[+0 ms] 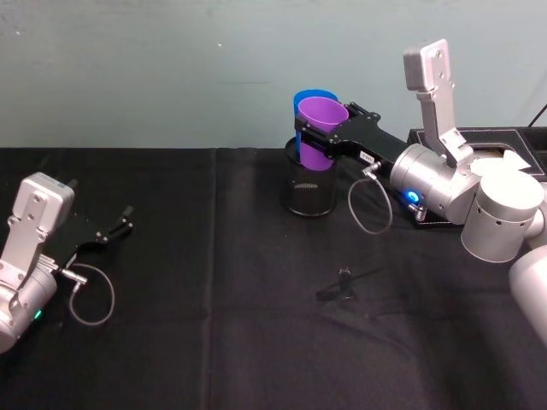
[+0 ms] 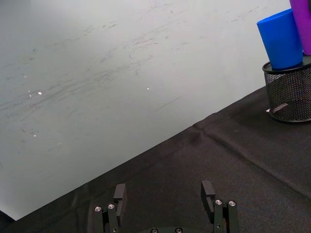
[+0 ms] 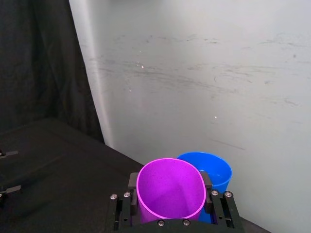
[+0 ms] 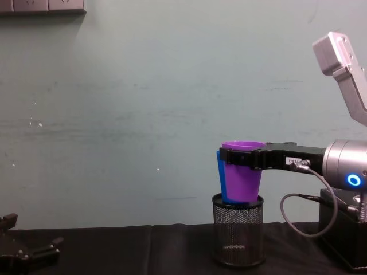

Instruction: Pick up one cup with a gripper and tap it against the other cup.

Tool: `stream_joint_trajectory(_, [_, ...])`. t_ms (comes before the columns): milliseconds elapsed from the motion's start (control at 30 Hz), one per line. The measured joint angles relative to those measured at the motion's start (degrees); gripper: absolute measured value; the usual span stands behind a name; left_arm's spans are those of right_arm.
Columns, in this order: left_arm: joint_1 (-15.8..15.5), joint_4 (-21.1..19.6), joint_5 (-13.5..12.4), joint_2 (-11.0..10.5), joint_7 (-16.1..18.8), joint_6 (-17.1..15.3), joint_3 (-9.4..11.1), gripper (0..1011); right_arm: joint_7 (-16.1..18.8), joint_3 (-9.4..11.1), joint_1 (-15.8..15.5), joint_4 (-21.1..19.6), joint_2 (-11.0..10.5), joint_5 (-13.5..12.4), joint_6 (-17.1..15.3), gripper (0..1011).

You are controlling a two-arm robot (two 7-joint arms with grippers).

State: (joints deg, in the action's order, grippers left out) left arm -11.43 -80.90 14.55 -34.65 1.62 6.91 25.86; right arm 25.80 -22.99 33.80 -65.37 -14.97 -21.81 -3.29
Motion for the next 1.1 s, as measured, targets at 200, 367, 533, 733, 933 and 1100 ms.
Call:
stream_joint_trajectory(200, [0.0,0.0,0.0,0.0,0.0,0.0,0.0,1000,0.0,0.0,0.0,0.0,0.0,0.0,0.0,734])
stream_joint_trajectory(367, [0.0,0.0,0.0,0.0,0.0,0.0,0.0,1000,0.0,0.0,0.0,0.0,0.0,0.0,0.0,734])
stream_joint_trajectory(533, [0.0,0.0,0.0,0.0,0.0,0.0,0.0,1000,0.0,0.0,0.0,0.0,0.0,0.0,0.0,734])
stream_joint_trajectory(733, [0.0,0.0,0.0,0.0,0.0,0.0,0.0,1000,0.0,0.0,0.0,0.0,0.0,0.0,0.0,734])
stream_joint_trajectory(933, [0.0,0.0,0.0,0.0,0.0,0.0,0.0,1000,0.0,0.0,0.0,0.0,0.0,0.0,0.0,734])
stream_joint_trajectory(1100, [0.0,0.0,0.0,0.0,0.0,0.0,0.0,1000,0.0,0.0,0.0,0.0,0.0,0.0,0.0,734])
